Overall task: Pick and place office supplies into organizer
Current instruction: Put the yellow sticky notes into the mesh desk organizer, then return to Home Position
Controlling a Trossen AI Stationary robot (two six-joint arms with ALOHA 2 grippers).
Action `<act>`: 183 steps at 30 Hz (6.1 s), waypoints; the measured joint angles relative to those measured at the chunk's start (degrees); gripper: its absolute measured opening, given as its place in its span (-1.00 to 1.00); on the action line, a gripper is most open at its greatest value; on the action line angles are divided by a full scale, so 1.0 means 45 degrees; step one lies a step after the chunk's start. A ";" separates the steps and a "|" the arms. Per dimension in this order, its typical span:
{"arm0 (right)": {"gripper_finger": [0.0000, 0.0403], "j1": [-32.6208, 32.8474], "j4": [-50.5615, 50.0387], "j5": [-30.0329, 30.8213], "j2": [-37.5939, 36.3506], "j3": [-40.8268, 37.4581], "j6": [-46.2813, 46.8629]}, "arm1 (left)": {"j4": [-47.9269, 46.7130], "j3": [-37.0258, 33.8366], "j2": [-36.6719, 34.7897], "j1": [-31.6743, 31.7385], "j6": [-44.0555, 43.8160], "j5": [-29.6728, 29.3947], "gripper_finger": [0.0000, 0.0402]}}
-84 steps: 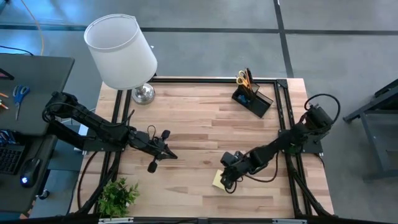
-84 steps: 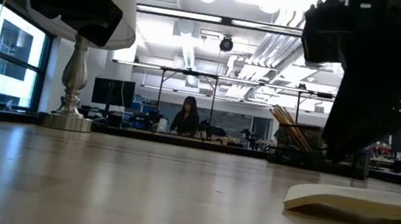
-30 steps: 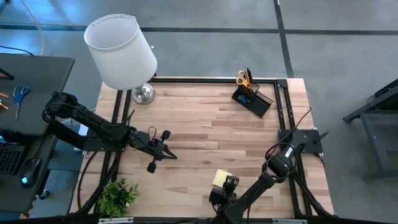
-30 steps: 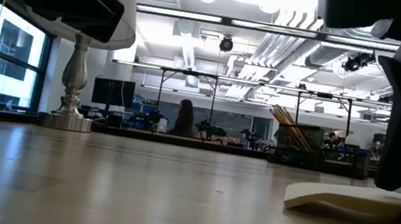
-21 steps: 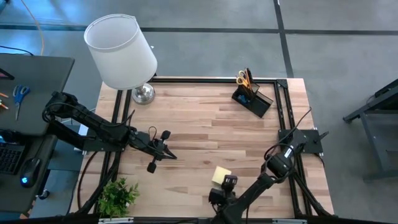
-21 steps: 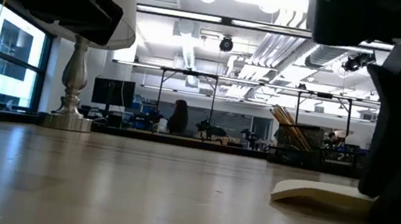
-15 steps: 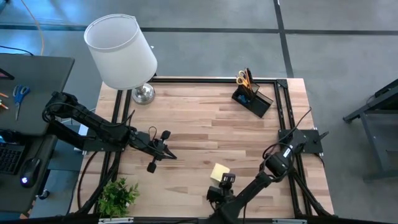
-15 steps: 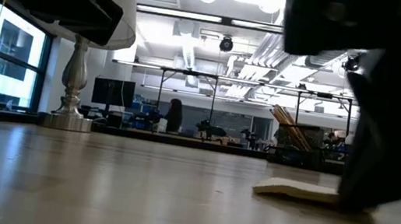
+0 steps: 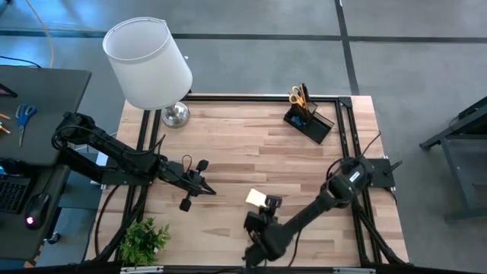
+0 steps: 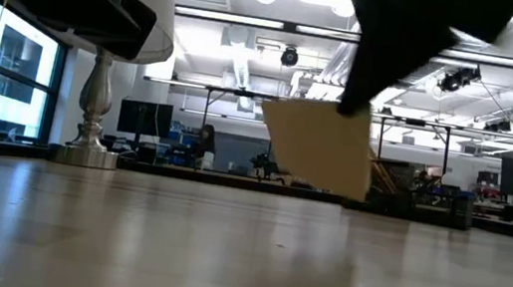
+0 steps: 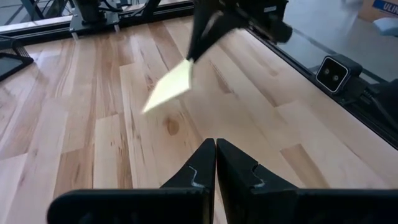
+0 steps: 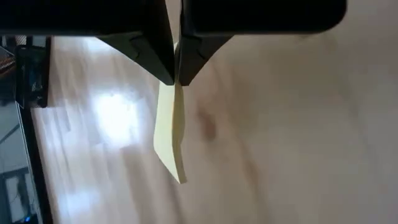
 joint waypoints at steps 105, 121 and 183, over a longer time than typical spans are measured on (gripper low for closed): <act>-0.50 -1.3312 0.8753 -0.1737 -1.4258 -1.8642 -0.9291 | -0.0507 -0.0005 -0.0005 0.0000 0.0337 0.0617 -0.97; -0.62 -1.3458 0.9805 -0.4937 -1.4253 -1.8706 -0.6966 | -0.0451 -0.0005 -0.0005 0.0004 0.0345 0.0622 -0.97; -1.00 -1.4266 1.1048 -0.5754 -1.2775 -1.9215 -0.6200 | -0.0488 -0.0005 -0.0010 0.0005 0.0336 0.0855 -0.97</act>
